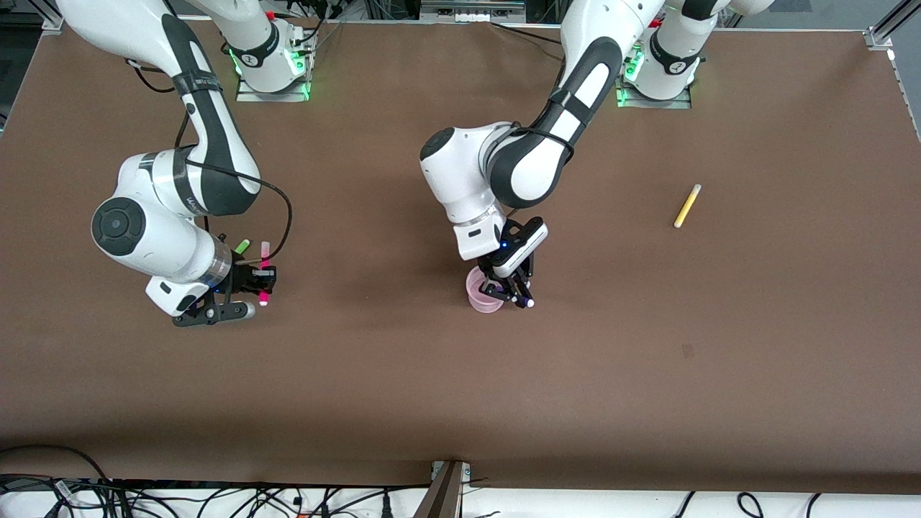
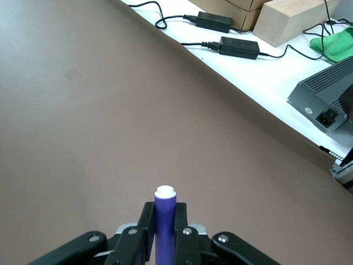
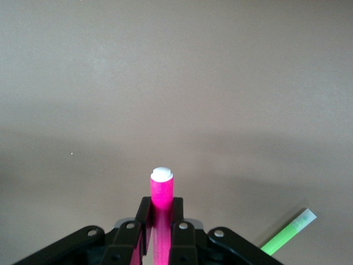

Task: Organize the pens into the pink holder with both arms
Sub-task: 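Lower the blue marker into the pink cup and open the left gripper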

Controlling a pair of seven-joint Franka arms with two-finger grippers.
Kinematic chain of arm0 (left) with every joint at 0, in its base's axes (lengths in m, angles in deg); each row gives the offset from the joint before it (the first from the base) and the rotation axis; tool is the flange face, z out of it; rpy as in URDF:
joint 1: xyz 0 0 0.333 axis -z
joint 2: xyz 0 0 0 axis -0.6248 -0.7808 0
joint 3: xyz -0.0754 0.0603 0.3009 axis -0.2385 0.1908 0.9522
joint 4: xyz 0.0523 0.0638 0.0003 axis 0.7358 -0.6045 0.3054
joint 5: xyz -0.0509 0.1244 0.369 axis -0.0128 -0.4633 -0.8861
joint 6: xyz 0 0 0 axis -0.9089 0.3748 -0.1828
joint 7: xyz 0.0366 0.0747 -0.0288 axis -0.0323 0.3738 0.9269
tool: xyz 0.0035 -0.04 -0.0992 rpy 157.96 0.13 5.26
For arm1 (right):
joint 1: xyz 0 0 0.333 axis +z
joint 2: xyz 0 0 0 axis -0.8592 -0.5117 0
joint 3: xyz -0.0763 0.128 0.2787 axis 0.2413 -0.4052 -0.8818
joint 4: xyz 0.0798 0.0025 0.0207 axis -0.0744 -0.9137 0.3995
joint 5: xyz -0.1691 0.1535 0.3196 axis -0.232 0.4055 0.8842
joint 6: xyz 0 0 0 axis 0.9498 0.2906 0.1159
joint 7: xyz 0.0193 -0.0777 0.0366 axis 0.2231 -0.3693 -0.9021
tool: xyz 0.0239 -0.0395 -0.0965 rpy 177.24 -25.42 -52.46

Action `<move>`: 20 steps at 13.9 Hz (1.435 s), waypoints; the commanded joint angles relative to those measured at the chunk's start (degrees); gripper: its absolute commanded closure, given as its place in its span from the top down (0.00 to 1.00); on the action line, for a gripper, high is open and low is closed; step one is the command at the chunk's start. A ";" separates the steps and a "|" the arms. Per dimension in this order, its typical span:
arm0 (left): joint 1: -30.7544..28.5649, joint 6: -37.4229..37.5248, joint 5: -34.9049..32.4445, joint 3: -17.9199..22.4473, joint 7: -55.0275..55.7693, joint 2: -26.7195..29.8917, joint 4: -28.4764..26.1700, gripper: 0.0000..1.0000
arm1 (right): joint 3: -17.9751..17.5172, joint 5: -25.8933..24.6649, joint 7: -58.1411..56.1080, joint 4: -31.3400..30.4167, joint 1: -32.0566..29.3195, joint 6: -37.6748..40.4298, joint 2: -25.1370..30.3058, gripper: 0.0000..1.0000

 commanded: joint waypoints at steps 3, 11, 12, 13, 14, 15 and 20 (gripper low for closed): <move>1.06 1.56 -1.48 0.93 1.04 -3.44 4.63 0.02 | 0.07 0.60 -0.07 0.75 0.17 1.79 0.33 0.00; 1.58 1.74 -1.57 1.01 1.04 -3.88 4.63 0.42 | -0.19 0.69 -0.07 0.93 0.17 1.79 0.33 0.00; 1.58 2.26 -1.57 1.01 1.13 -3.79 4.63 0.65 | -0.19 0.69 -0.07 1.02 0.17 1.79 0.33 0.00; 1.67 2.44 -1.57 1.01 1.04 -3.88 4.63 0.91 | -0.28 0.69 -0.07 1.02 0.34 1.79 0.33 0.00; 1.85 2.53 -1.57 1.01 1.13 -3.88 4.63 0.94 | -0.28 0.77 -0.07 1.02 0.34 1.79 0.33 0.00; 1.85 2.71 -1.57 1.01 1.04 -3.88 4.63 1.00 | -0.37 0.78 -0.07 1.02 0.34 1.79 0.33 0.00; 0.54 3.59 -0.61 1.28 -4.47 -0.29 4.46 1.00 | -0.45 0.78 0.01 1.02 0.52 1.79 0.33 0.00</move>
